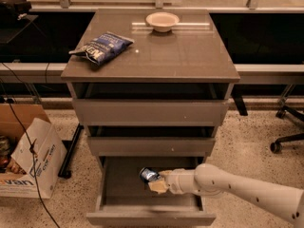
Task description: Place pepsi can into bottom drawer
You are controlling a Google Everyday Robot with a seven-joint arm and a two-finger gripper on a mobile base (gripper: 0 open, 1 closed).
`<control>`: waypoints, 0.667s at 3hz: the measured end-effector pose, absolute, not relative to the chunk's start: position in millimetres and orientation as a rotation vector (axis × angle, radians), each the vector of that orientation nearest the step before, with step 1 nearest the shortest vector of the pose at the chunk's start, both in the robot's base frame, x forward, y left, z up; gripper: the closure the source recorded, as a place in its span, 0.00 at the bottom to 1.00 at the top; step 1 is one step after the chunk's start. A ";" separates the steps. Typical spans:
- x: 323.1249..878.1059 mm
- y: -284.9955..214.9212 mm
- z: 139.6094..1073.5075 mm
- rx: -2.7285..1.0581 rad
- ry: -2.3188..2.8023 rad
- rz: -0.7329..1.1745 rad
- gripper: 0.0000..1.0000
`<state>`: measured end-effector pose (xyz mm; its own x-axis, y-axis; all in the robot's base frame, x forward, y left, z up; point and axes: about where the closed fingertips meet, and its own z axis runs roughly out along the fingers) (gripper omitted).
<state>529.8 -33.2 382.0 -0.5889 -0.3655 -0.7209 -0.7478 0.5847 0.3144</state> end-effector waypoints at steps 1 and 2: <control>536.6 -34.0 348.3 -0.805 2.264 0.862 1.00; 536.2 -30.0 342.0 -0.820 2.273 0.861 1.00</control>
Offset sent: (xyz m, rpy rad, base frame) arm 0.0051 0.0046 -0.0416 -0.0109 0.0696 -0.0176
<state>536.2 -30.0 342.0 -0.6506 -0.3380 -0.6800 -0.7036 0.6053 0.3723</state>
